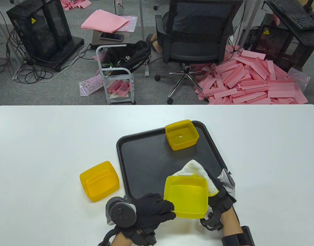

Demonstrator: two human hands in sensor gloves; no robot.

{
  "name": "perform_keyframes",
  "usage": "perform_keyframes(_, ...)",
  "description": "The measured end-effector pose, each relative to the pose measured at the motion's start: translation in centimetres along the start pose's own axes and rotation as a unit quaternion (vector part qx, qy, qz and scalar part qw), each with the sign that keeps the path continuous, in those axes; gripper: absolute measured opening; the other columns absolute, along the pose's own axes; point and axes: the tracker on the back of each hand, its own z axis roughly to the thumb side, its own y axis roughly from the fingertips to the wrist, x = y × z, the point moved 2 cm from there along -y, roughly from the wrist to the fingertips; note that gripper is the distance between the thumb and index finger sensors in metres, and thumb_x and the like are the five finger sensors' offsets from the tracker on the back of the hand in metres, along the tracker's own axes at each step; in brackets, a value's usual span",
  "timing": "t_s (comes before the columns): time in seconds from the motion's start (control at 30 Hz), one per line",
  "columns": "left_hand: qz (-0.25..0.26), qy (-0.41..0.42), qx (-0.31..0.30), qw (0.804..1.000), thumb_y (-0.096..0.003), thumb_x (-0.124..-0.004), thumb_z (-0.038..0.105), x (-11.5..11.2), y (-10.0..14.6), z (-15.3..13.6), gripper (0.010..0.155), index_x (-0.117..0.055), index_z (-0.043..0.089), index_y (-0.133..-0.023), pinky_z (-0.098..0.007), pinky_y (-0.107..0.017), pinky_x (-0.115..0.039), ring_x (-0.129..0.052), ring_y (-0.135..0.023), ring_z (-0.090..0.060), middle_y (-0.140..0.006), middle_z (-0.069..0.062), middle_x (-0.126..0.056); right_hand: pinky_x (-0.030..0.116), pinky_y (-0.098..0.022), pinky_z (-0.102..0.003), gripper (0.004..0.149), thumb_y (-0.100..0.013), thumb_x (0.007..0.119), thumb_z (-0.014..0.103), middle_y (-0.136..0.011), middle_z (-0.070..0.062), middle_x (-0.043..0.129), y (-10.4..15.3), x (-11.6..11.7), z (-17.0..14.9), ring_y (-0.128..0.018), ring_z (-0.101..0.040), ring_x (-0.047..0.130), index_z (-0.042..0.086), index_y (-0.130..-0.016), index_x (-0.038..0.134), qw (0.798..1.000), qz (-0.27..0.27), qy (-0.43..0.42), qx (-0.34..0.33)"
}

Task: Wipe plastic food containers with dish cloth

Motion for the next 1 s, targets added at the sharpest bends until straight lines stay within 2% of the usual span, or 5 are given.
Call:
perform_keyframes(0.33,0.001,0.056,-0.018,0.998,-0.0428,-0.086,0.048,-0.2,-0.2,0.6,0.038,-0.095,0.025,-0.072,-0.043,-0.031,-0.085,-0.100,-0.034,-0.024,-0.038,0.001,-0.102,0.076,-0.060,-0.056,0.062,-0.064,0.048,0.065,-0.115,-0.015,0.065,-1.3,2.3,-2.1,-0.086,-0.047,0.076,0.029,-0.113,0.062,0.993,0.064,-0.102,0.006)
perform_keyframes(0.57,0.020,0.065,-0.012,0.998,-0.0423,-0.085,0.049,-0.1,-0.2,0.4,0.039,-0.096,0.029,-0.073,-0.043,-0.029,-0.085,-0.100,-0.032,-0.024,-0.037,0.002,-0.102,0.079,-0.057,-0.054,0.068,-0.063,0.038,0.064,-0.101,-0.010,0.081,-2.4,5.6,-4.9,-0.083,-0.042,0.081,0.023,-0.113,0.058,0.975,0.109,-0.191,0.044)
perform_keyframes(0.77,0.053,0.047,0.001,0.997,-0.0418,-0.085,0.048,0.7,0.0,0.0,0.039,-0.097,0.027,-0.072,-0.043,-0.026,-0.085,-0.099,-0.026,-0.022,-0.034,0.002,-0.102,0.076,-0.060,-0.054,0.073,-0.061,0.030,0.062,-0.096,-0.009,0.084,-3.0,6.8,-6.1,-0.085,-0.037,0.077,0.020,-0.112,0.058,0.972,0.087,-0.212,0.055)
perform_keyframes(0.9,0.091,-0.019,0.027,0.995,-0.0411,-0.086,0.048,1.6,0.4,-1.0,0.039,-0.097,0.028,-0.072,-0.044,-0.026,-0.084,-0.099,-0.026,-0.024,-0.034,0.001,-0.102,0.070,-0.066,-0.058,0.072,-0.062,0.030,0.058,-0.111,-0.015,0.067,-3.0,6.8,-6.3,-0.094,-0.042,0.068,0.015,-0.119,0.035,0.978,0.061,-0.190,0.061)
perform_keyframes(1.0,0.120,-0.052,0.054,0.990,-0.0412,-0.087,0.047,2.4,0.8,-2.0,0.039,-0.097,0.026,-0.072,-0.045,-0.027,-0.084,-0.099,-0.028,-0.025,-0.034,0.000,-0.102,0.064,-0.070,-0.061,0.077,-0.062,0.028,0.059,-0.120,-0.024,0.042,-3.1,6.9,-6.2,-0.101,-0.049,0.056,0.011,-0.119,0.011,0.977,0.057,-0.199,0.057)
